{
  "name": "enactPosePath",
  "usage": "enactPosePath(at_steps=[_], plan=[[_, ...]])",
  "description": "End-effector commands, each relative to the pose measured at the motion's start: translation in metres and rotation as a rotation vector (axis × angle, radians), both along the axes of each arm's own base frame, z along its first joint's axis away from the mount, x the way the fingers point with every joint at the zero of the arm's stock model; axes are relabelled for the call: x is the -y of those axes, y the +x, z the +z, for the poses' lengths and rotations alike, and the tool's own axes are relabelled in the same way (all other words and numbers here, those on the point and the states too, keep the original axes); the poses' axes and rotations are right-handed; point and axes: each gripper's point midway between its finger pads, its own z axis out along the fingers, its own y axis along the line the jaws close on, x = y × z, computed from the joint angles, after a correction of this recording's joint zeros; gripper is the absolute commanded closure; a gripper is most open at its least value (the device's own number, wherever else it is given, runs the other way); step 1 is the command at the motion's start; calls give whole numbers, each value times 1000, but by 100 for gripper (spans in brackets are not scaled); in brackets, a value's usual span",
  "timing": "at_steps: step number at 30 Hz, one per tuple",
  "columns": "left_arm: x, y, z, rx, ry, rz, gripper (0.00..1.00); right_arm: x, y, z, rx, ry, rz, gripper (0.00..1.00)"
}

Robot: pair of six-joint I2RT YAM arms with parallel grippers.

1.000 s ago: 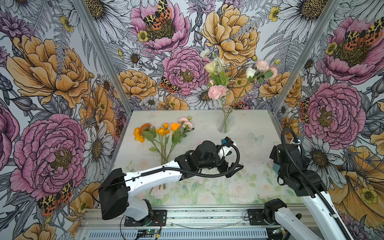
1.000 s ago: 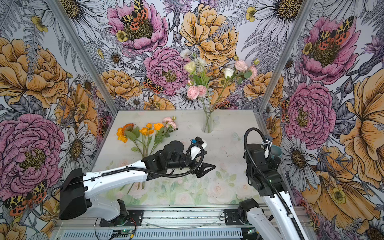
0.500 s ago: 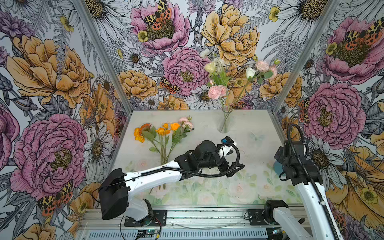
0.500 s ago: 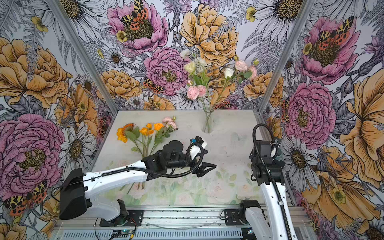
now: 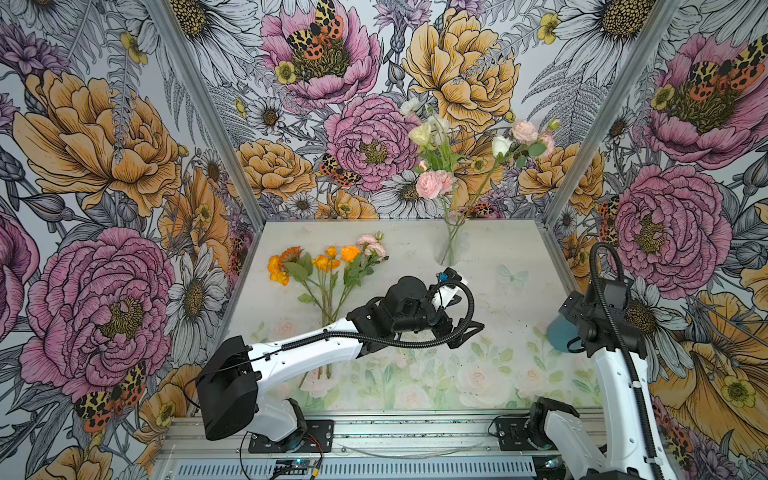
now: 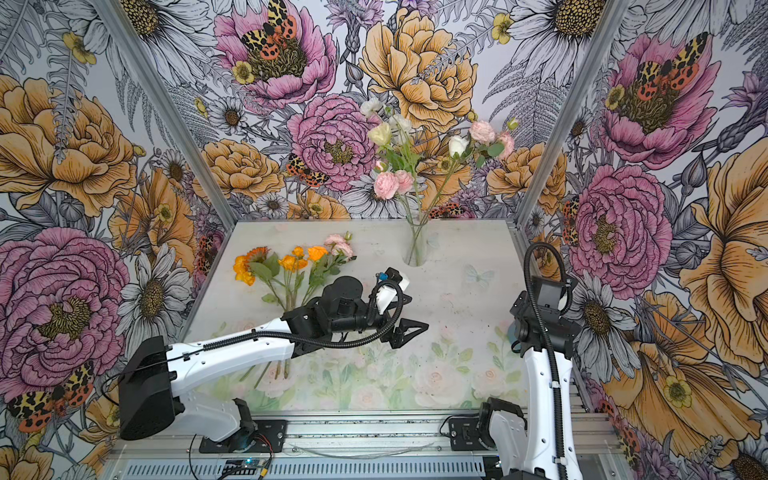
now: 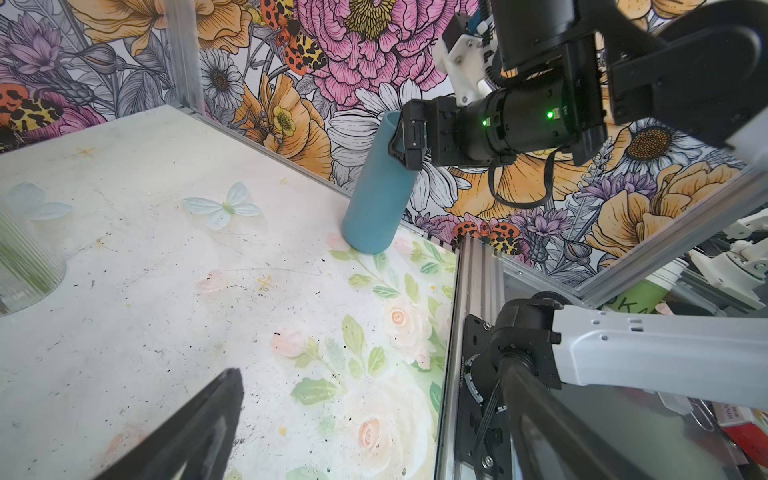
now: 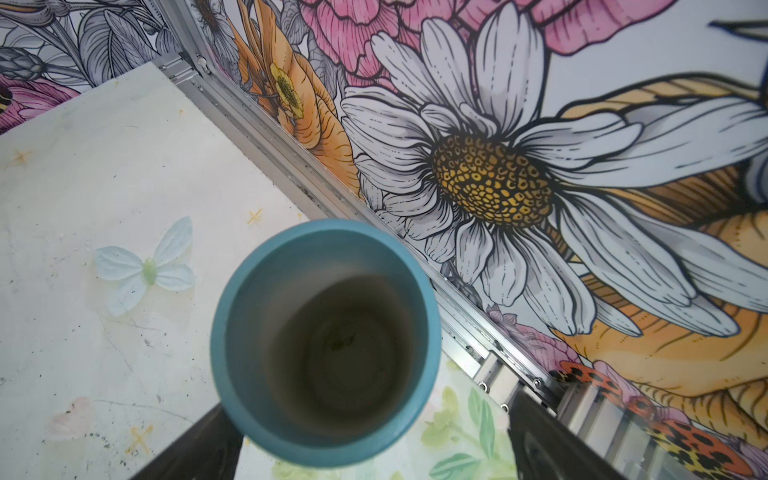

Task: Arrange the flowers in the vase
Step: 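Lower the right gripper over the teal vase and close on its rim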

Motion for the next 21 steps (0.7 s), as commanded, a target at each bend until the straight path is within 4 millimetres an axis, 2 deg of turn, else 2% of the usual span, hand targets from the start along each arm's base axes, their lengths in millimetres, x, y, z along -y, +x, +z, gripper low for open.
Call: enactPosePath(at_steps=[1, 13, 17, 21], plan=[[-1, 0, 2, -8, -27, -20, 1, 1, 13, 1, 37, -1, 42, 1], [2, 9, -7, -59, -24, -25, 1, 15, 36, -3, 63, -39, 26, 1], [0, 12, -11, -74, -16, -14, 1, 12, 46, -2, 99, -28, 53, 1], [0, 15, -13, -84, -2, -7, 1, 14, 47, -7, 80, -31, 48, 1]])
